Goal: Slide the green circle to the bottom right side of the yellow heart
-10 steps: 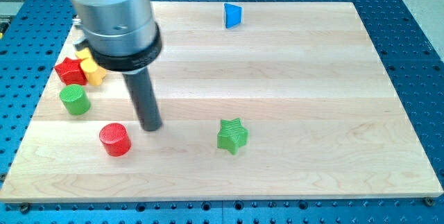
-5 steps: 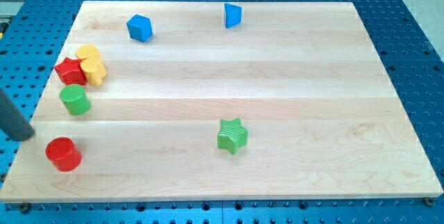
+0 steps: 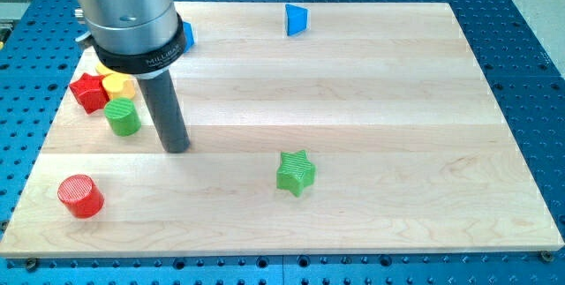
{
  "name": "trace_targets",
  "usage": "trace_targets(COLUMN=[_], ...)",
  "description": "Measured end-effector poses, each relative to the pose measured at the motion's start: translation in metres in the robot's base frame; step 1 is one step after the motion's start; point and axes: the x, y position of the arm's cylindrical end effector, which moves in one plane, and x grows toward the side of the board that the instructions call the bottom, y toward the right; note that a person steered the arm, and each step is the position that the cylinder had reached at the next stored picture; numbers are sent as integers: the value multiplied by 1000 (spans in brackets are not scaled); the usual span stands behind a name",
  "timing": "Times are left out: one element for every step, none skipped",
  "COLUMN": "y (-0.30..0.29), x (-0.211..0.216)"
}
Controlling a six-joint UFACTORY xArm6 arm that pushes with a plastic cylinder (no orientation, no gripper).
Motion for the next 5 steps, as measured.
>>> trace_targets(y=[0, -6, -41, -116, -130], x=[-18, -20, -10, 2, 5])
